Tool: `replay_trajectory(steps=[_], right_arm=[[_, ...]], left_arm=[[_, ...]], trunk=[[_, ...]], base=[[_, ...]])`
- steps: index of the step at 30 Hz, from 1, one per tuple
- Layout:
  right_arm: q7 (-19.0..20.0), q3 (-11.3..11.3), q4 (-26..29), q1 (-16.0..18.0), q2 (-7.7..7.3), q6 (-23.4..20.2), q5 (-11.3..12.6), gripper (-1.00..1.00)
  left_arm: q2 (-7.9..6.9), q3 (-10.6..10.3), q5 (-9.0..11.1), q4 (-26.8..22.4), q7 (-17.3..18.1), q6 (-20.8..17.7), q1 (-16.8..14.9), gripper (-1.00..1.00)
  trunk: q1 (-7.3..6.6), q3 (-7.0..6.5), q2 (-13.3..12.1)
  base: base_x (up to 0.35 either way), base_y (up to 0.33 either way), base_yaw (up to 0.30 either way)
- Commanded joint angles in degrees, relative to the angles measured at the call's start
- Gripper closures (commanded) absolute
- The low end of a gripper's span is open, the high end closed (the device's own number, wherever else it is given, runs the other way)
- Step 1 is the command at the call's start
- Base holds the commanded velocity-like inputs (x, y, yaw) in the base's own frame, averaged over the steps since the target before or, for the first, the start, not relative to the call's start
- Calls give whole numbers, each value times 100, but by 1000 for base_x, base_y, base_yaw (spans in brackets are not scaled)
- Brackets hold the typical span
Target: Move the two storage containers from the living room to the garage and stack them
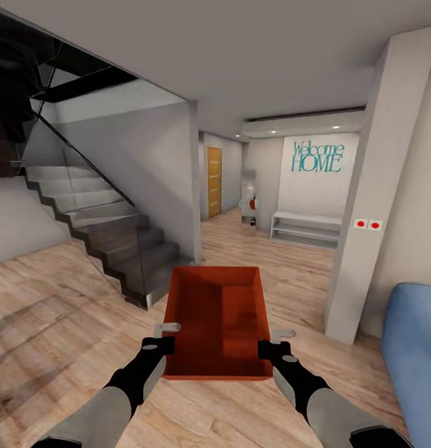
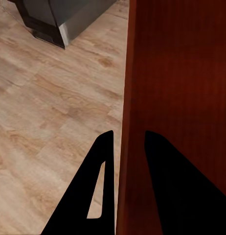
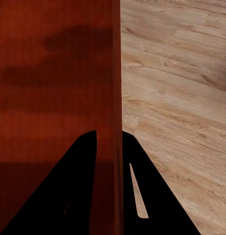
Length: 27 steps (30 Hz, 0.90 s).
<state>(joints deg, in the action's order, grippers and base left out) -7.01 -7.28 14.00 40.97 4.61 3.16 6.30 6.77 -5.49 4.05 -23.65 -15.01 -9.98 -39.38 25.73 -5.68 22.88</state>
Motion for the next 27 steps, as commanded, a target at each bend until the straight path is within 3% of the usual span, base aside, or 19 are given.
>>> replay_trajectory(steps=[1,20,27], right_arm=[[-10,128,15,4,-2,128,12,100],[-2,130,15,6,19,124,12,100],[-8,130,12,6,14,127,12,100]], left_arm=[[-9,162,17,0,-81,-47,0,100],[-9,162,17,-8,-81,-47,0,100],[-9,162,17,-8,-81,-47,0,100]], trunk=[[5,2,4],[5,-14,4],[5,-14,4]], base=[[322,0,-6],[322,0,-207],[322,0,-41]])
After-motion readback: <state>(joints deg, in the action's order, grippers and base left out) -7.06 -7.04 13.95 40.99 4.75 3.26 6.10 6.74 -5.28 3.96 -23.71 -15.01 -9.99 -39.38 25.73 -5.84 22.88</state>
